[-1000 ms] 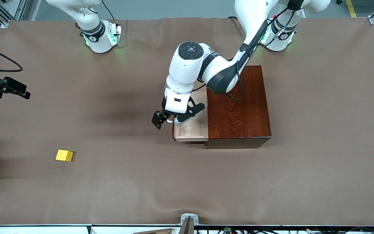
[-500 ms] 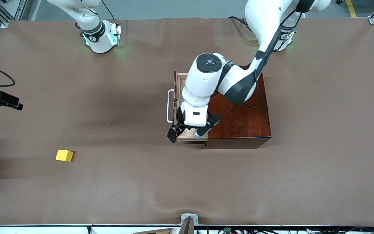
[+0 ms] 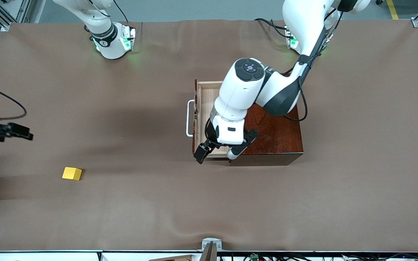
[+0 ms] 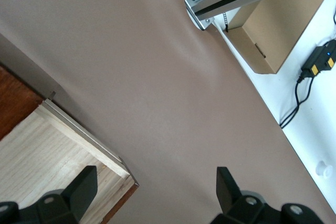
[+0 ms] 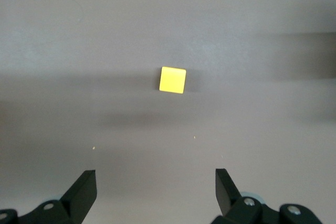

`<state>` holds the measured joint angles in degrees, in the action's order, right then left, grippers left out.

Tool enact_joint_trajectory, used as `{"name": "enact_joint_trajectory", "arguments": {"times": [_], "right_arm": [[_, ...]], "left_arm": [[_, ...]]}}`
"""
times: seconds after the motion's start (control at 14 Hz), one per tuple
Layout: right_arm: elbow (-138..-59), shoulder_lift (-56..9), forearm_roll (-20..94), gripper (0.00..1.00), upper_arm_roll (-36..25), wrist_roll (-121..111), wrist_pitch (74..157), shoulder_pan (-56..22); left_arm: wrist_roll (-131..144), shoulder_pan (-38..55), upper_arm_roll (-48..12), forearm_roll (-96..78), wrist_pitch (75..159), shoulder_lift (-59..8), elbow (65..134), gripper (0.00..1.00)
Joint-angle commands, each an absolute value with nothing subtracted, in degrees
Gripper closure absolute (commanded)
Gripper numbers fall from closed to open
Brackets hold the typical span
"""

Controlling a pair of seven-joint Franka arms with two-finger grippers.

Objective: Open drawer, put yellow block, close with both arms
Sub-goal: 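Grasp the yellow cube with the right gripper while the left gripper withdraws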

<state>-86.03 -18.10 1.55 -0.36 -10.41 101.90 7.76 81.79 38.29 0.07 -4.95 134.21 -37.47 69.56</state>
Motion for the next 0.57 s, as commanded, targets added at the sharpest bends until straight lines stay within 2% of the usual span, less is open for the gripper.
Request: {"name": "enact_joint_trajectory", "arguments": {"times": [0.0, 0.5], "right_arm": [[-85.87, -22.22, 1.23, 0.00, -0.09, -10.55, 106.07, 7.82], [-86.13, -35.66, 1.14, 0.00, -0.09, -10.81, 122.05, 7.21]], "left_arm": [[77.18, 35.96, -0.70, -8.43, 132.90, -34.46, 72.24, 0.00], [58.73, 29.10, -2.11, -13.80, 121.83, -31.64, 72.42, 0.00]]}}
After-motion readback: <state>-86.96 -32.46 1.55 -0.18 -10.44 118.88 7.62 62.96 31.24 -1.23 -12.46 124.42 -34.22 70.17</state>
